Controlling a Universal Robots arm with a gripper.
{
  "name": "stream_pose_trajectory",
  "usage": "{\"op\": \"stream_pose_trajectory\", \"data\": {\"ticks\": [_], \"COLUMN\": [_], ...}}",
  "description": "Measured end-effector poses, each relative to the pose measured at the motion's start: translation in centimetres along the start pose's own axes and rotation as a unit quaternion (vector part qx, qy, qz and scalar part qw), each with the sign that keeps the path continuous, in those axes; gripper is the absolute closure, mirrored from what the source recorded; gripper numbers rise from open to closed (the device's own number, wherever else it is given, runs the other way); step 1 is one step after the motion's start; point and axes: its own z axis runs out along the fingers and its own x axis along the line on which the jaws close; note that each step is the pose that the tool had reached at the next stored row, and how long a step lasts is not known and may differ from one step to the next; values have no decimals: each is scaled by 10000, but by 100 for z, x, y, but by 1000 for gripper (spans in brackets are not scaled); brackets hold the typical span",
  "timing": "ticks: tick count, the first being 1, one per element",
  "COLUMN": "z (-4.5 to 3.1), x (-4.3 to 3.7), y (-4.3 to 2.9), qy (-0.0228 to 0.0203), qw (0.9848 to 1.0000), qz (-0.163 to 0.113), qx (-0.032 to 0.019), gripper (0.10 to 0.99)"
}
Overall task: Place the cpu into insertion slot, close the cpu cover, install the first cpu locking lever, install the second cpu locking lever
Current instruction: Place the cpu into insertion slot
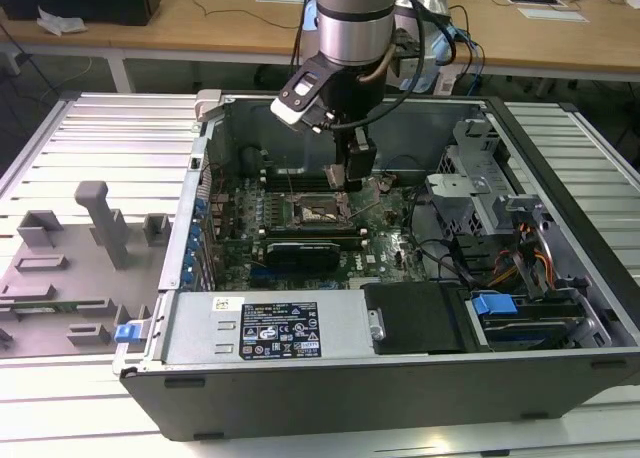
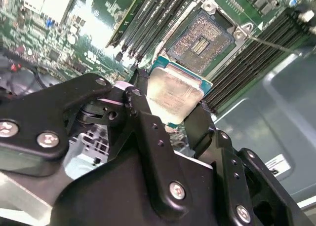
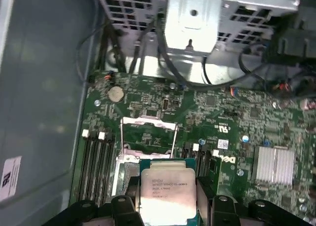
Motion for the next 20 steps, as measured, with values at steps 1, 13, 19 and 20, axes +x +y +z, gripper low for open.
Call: {"op": "stream_pose_trajectory", "data": {"ticks": [1,13,19,20], "z": [8,136,274,293], "x": [0,74,98,100], "y": [-3,-180,-214,-219], "qy": [-8,-5,-8,-8], "qw": [9999,9999,9998,9998], "qz": [102,133,150,153], "qx": [-2,-110,-110,-110], "gripper": [545,545,545,545]}}
